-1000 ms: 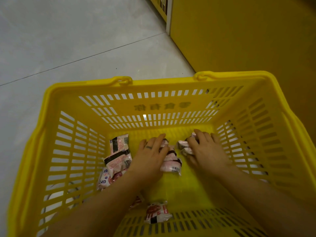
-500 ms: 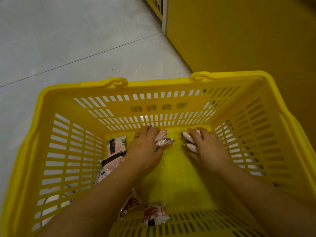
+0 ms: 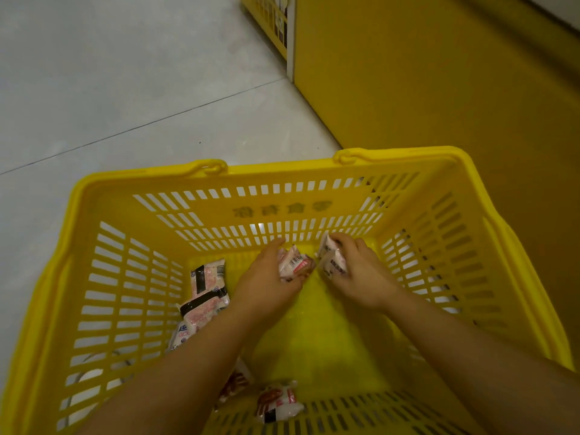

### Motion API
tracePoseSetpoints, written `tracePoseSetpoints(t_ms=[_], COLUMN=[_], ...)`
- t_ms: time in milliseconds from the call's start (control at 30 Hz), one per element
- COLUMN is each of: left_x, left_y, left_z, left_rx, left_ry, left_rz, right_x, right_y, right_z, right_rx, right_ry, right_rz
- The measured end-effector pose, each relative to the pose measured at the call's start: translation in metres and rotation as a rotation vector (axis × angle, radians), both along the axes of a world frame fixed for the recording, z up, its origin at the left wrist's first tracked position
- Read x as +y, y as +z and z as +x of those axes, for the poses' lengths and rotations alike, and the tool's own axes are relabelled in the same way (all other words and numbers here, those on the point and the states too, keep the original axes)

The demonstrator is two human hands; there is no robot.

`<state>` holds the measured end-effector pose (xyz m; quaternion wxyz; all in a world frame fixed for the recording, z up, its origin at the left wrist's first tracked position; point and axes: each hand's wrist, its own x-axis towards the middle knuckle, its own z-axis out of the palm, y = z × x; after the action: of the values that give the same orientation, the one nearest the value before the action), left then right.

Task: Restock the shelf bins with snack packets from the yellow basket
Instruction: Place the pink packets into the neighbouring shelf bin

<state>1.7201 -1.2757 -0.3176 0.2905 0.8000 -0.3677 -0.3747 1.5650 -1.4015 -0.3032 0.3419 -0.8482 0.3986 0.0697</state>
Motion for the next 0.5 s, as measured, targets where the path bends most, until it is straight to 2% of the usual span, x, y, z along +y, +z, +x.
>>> tracePoseSetpoints(t_ms=[133, 200, 333, 500], left_x=[-0.001, -0.004, -0.013, -0.017], left_y=[0.042, 0.074, 0.154, 0.275], left_z=[-0.005, -0.009, -0.021, -0.053], left_rx=[0.424, 0.525, 0.617, 0.575], left_ry=[0.09, 0.109, 0.058, -0.013], left_rz=[-0.213, -0.326, -0.467, -0.662], right_x=[0.002, 0.007, 0.019, 0.043], right_y=[0.052, 0.088, 0.174, 0.295], right_z=[-0.008, -0.014, -0.029, -0.055], right_rx=[-0.292, -0.401, -0.593, -0.82], right_ry=[-0.199, -0.271, -0.38, -0.447], right_rz=[0.272, 0.347, 0.287, 0.198])
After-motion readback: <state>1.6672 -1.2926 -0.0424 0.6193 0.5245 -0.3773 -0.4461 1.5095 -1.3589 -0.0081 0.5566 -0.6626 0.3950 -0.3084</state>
